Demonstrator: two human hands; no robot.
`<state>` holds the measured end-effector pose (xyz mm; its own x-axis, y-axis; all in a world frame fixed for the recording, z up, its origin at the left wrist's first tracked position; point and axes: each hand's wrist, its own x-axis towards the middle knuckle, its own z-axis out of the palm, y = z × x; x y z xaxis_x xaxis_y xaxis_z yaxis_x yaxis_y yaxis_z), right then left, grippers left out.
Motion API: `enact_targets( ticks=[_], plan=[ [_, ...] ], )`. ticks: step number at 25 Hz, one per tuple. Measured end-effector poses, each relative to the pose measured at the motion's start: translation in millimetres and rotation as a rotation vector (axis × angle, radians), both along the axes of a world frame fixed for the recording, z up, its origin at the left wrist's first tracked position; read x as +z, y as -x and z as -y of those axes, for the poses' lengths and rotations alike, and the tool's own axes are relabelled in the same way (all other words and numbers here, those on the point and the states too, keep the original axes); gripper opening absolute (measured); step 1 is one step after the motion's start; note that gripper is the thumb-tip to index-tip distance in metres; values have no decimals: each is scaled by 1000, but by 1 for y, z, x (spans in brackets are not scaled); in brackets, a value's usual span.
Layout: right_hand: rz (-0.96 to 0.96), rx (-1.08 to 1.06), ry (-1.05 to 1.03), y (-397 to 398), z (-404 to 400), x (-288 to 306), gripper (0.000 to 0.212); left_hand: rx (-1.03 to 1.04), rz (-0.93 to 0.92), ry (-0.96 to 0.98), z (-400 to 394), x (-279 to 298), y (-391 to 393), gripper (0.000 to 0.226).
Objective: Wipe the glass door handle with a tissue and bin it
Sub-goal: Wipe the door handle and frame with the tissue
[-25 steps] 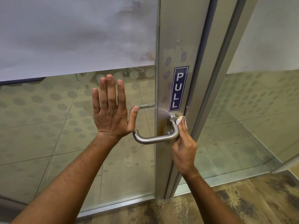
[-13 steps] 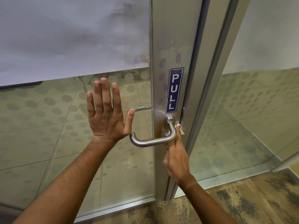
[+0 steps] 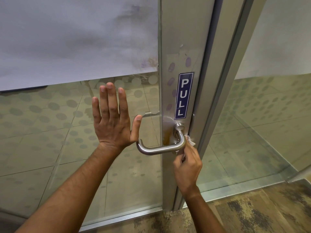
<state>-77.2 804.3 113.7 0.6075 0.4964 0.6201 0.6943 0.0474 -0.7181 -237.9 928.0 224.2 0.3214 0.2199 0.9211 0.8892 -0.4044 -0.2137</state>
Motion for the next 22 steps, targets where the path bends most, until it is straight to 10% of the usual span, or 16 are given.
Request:
enact_targets(
  ticks=[5, 22],
  plan=[
    [-176, -95, -69, 7, 0, 15, 29, -15, 0, 5, 0, 0, 0, 87],
    [-117, 99, 241, 21, -1, -7, 64, -7, 13, -3, -1, -1, -1, 85]
  ],
)
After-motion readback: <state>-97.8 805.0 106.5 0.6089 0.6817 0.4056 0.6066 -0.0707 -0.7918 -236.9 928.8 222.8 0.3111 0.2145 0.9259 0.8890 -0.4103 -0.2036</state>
